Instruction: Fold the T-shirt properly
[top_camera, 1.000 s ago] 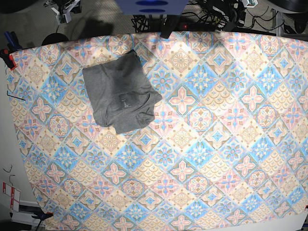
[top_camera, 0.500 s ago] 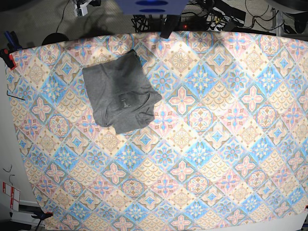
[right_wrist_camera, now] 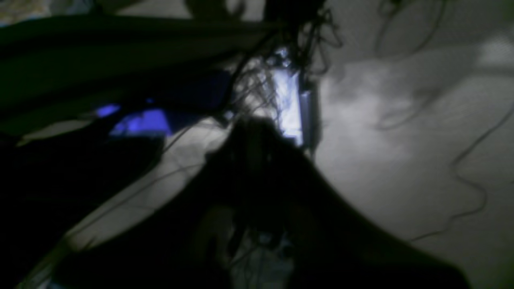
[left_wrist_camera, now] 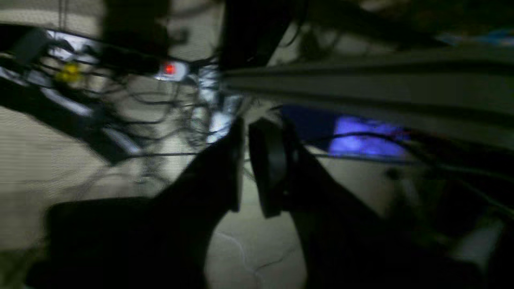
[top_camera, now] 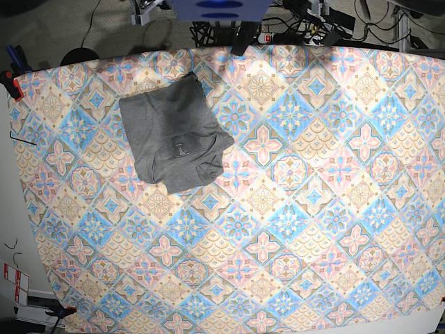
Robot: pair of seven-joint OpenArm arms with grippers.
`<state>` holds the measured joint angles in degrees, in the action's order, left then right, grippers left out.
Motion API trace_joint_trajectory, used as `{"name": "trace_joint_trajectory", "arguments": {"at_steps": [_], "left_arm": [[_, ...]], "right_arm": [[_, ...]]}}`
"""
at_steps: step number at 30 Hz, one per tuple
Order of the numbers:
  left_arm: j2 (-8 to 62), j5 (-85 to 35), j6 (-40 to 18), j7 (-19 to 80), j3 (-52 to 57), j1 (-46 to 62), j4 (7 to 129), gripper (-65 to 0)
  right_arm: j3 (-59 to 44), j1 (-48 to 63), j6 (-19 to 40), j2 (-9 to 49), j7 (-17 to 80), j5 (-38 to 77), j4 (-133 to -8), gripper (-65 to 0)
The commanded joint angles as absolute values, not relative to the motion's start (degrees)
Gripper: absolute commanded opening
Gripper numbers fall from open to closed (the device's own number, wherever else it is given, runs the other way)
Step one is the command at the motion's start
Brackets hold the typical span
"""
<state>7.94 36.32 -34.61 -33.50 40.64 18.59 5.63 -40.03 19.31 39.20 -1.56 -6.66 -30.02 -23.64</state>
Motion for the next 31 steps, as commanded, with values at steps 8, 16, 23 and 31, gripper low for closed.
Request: {"name": "trace_joint_trajectory", "arguments": {"at_steps": [8, 16, 23, 31], "left_arm": [[11.12, 49.36, -22.37, -21.14, 40.66, 10.15, 3.38, -57.9], [10.95, 56.22, -12.88, -10.95, 40.66, 4.09, 4.62, -57.6], [8.92, 56.31, -12.88, -11.03, 40.66, 3.30, 4.44, -57.6], [6.29, 55.87, -12.88, -11.03, 40.75, 3.30, 4.18, -57.6]], "right_arm": [[-41.63, 11.82, 28.53, 0.92, -8.31, -33.10, -9.36, -64.8], [-41.54, 8.66, 10.77, 1.36, -10.68, -33.10, -7.08, -64.6], [-41.63, 8.66, 10.77, 1.10, -10.77, -33.10, -7.08, -64.5], [-41.54, 6.81, 10.77, 1.01, -10.68, -33.10, -7.08, -64.5]]}}
